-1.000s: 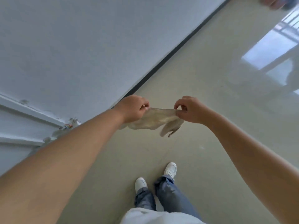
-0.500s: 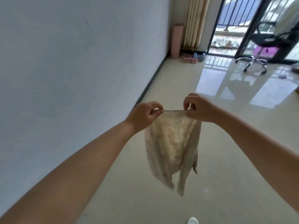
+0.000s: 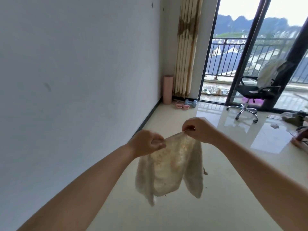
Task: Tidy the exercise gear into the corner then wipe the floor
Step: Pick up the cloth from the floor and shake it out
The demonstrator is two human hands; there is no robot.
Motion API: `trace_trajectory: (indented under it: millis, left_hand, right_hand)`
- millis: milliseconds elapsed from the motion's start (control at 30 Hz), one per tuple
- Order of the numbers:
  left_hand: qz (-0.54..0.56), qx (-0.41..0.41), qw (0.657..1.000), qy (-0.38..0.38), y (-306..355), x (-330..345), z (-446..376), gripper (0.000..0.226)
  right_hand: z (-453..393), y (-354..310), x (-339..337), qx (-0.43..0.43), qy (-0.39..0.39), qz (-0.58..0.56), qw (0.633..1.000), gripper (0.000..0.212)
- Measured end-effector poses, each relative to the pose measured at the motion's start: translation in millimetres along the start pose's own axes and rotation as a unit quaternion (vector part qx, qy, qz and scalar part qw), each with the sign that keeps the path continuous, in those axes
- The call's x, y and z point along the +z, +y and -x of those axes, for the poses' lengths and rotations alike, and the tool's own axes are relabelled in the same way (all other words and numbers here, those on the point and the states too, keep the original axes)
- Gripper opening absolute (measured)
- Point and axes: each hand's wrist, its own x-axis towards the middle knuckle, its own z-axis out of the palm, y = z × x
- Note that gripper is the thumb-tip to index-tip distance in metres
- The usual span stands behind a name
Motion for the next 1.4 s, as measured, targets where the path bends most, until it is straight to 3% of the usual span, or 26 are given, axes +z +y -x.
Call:
trace_trajectory:
  millis: [467,800,1067,1267,1400]
  left_hand:
    - [0.016,-0.016,0.997,0.078,-28,-71,-371,0.025]
    - [-0.023,-0.022,0.988,0.148,-35,-55,-638,0.024]
    - [-0.048,-0.089,0.977,0.188,-39,-43,-849,0.025]
    - [-0.056,-0.164,0.965,0.195,-70,-42,-983,0.023]
    - [-0.06,-0.17,0.96,0.213,-103,-46,-1082,0.025]
  right_hand:
    - [-277,179,-114,-0.035,0.009,0.051,0.998,0.023]
    - [-474,350,-169,-0.024,0.098,0.063,0.993,0.026]
    - [-649,498,-219,-0.053,0.101,0.001,0.993,0.027]
    - [-775,572,-226,-0.054,0.088,-0.05,0.993,0.026]
    - [-868,618,-229,-0.048,0.1,-0.076,0.991,0.028]
